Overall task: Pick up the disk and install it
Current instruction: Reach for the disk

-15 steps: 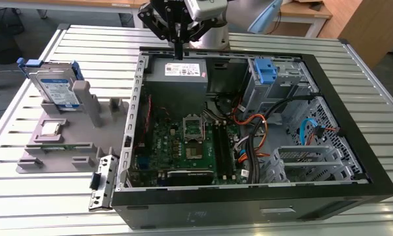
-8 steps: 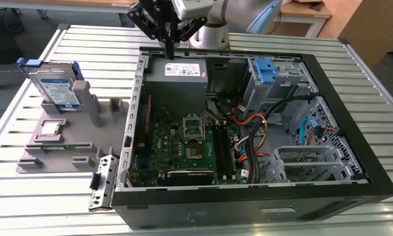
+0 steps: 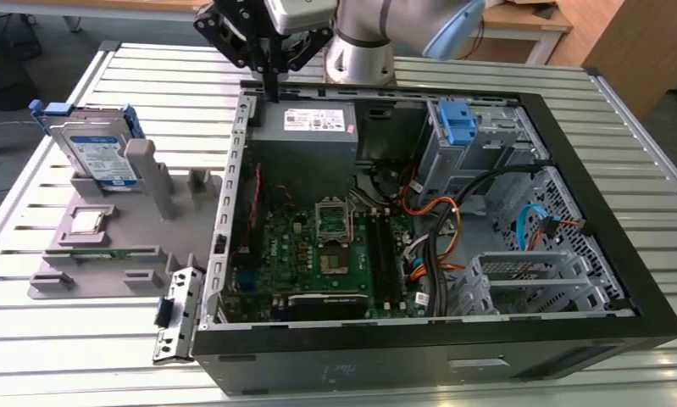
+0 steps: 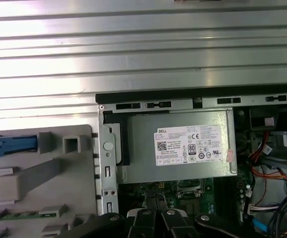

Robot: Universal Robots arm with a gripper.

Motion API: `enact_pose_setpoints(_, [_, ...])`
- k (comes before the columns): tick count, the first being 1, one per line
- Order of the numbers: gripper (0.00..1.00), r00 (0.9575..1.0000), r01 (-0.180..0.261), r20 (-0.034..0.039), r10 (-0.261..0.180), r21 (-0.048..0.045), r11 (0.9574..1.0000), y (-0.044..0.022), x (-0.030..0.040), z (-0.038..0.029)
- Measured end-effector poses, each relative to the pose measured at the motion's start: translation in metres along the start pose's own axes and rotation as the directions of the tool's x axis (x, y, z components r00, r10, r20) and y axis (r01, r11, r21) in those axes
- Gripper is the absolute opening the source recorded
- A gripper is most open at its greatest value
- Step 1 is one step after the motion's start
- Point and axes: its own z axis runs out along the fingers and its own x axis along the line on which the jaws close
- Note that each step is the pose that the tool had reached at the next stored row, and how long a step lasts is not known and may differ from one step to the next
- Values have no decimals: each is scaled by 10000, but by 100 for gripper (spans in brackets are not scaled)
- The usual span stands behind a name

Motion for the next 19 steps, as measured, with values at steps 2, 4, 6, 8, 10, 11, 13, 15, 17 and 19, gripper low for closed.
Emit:
enact_pose_setpoints(2, [10, 10000, -1, -1, 1, 1, 10000, -3, 34, 0])
enact_pose_setpoints(4, [10, 10000, -2, 0, 2, 1, 10000, -5, 68, 0])
enact_pose_setpoints(6, [10, 10000, -1, -1, 1, 0, 10000, -7, 96, 0])
enact_pose_setpoints(8, [10, 10000, -1, -1, 1, 1, 10000, -9, 121, 0])
enact_pose_setpoints(10, [10, 10000, 0, 0, 0, 1, 10000, -11, 143, 0])
enact_pose_setpoints(11, [10, 10000, 0, -1, 0, 1, 10000, -12, 157, 0])
enact_pose_setpoints(13, [10, 10000, 0, -1, 0, 1, 10000, -14, 184, 0])
enact_pose_setpoints(15, [10, 10000, -1, -1, 1, 1, 10000, -16, 211, 0])
enact_pose_setpoints(17, [10, 10000, -1, 0, 1, 1, 10000, -18, 238, 0])
enact_pose_setpoints(19, [10, 10000, -1, 0, 1, 0, 10000, -20, 264, 0])
